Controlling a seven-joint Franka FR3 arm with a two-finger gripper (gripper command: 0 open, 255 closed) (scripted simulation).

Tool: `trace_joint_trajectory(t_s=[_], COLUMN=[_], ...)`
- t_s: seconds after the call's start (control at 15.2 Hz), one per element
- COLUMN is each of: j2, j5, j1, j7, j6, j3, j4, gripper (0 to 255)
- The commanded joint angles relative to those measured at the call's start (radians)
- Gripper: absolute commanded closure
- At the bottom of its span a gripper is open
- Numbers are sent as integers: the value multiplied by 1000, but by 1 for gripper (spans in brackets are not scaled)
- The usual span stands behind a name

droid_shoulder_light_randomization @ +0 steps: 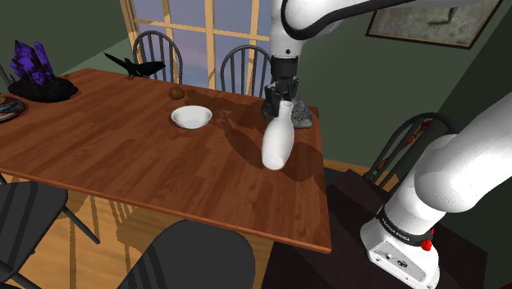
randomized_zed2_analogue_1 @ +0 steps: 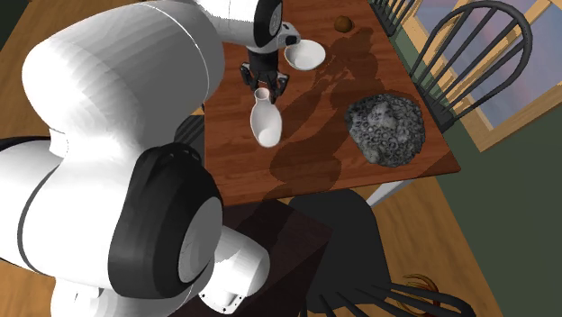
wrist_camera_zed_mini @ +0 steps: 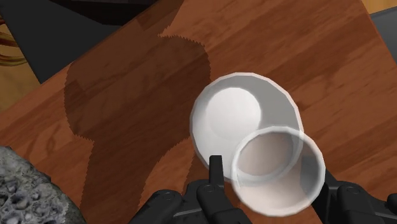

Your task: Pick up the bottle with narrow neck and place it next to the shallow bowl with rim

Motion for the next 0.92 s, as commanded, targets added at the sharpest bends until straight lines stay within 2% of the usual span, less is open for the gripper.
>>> trace_joint_trajectory(t_s=[0.0,0.86], j2=[-5,-13], j5=[0,-2], j1=[0,-2], j7=[1,2], j6=[-29,-205], j3=[0,-6], j4=[24,191], gripper=[255,255])
